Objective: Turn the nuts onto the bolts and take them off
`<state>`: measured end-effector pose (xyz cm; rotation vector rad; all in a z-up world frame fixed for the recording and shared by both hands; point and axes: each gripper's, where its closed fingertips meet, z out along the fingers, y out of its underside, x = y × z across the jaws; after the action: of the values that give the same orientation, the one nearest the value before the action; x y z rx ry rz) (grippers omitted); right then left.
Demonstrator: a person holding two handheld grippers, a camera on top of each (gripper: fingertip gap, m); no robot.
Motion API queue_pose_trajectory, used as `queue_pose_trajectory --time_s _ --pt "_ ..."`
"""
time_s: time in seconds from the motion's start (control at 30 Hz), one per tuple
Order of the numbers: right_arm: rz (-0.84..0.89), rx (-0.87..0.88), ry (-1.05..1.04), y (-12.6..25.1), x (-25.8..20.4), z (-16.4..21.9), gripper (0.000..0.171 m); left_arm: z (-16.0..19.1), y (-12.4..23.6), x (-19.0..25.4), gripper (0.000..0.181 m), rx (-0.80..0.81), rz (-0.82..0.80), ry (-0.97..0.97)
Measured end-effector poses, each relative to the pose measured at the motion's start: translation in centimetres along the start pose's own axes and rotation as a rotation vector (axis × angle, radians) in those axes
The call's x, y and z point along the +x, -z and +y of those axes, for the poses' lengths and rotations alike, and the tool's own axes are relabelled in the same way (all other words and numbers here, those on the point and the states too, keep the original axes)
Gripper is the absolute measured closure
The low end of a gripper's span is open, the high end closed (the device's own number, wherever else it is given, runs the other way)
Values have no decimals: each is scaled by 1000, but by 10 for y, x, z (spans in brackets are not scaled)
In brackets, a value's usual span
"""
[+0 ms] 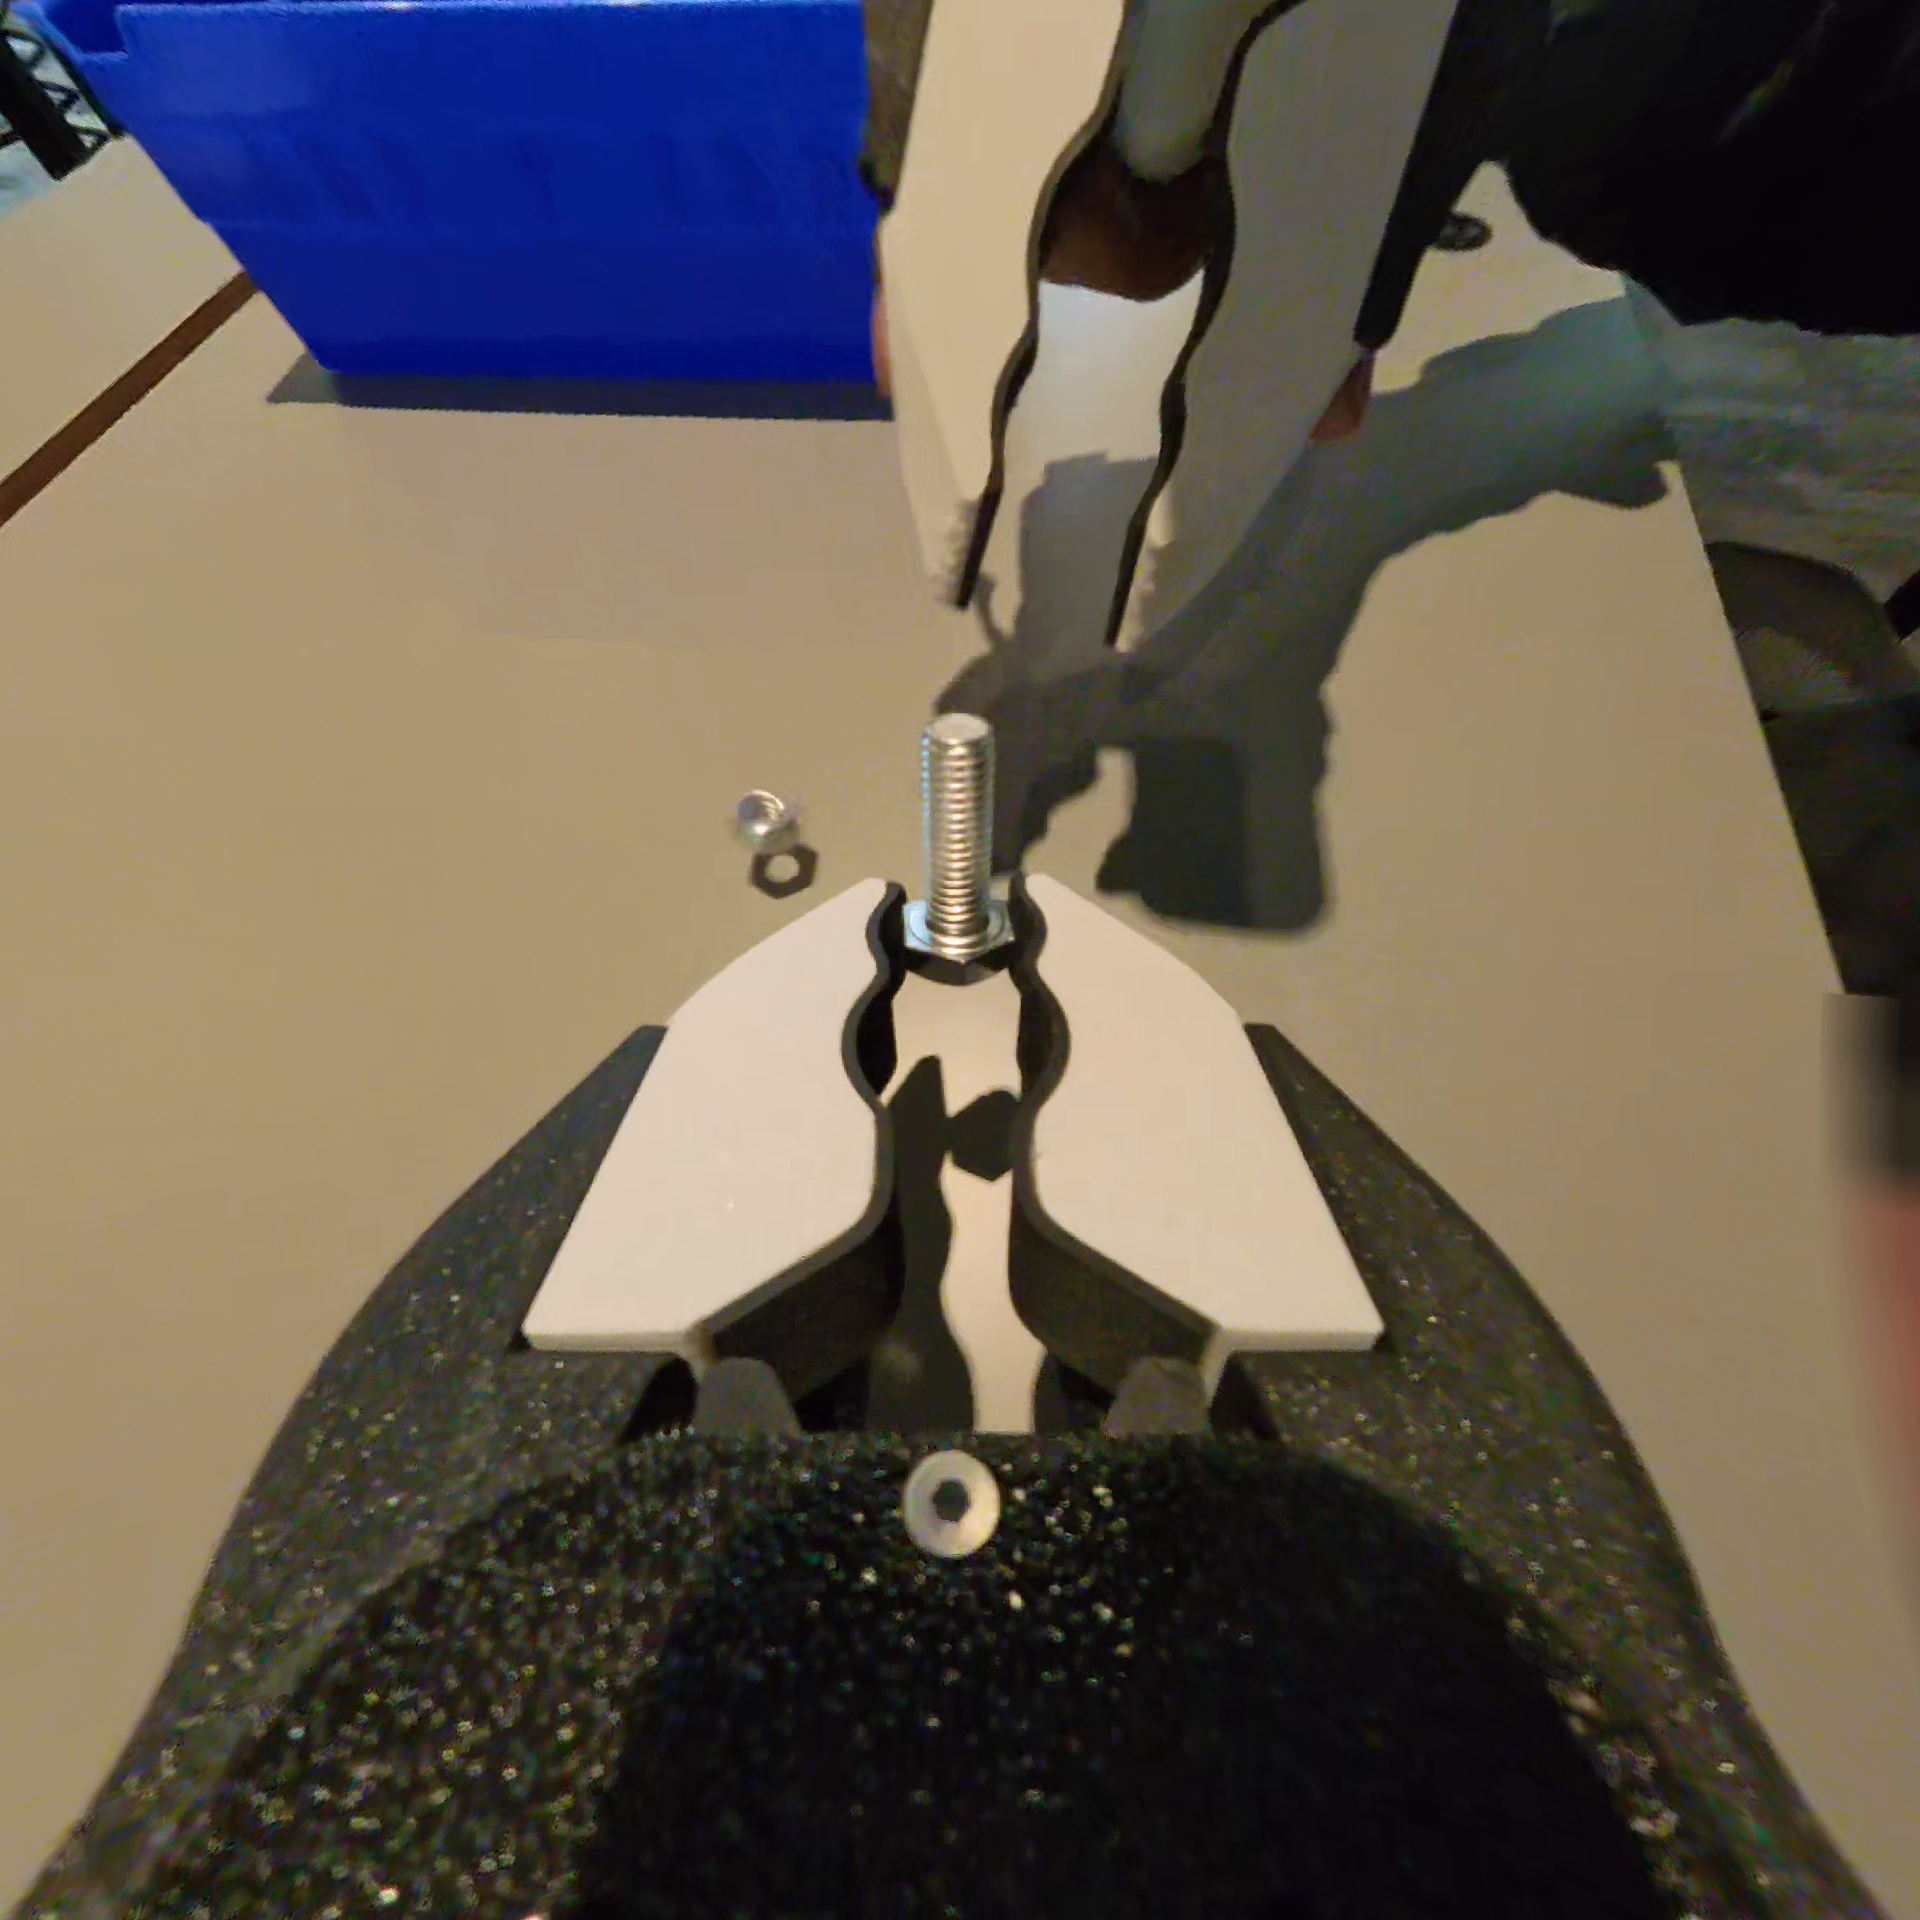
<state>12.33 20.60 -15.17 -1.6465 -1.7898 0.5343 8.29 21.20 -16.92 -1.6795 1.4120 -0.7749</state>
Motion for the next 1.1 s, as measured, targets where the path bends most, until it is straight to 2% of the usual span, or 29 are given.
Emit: queue_pose_trajectory --time_s 0.1,0.23,0.4,0.67,0.83,1.1 --pt "70 -31 -102 9 12 28 141 5 2 -8 163 -25 -22 33" --pt "121 -26 -159 -5 31 31 141 15 4 -22 163 -58 -58 97" --pt "107 -8 -80 -47 70 -2 140 22 29 -53 163 -30 -149 186" --pt "37 -5 -65 -133 161 -37 117 49 99 -114 163 13 -328 308" --pt "-123 -98 8 -157 155 -36 111 54 115 -122 163 11 -337 338" --pt "-183 -240 66 -156 156 -21 123 48 113 -113 163 -14 -312 319"
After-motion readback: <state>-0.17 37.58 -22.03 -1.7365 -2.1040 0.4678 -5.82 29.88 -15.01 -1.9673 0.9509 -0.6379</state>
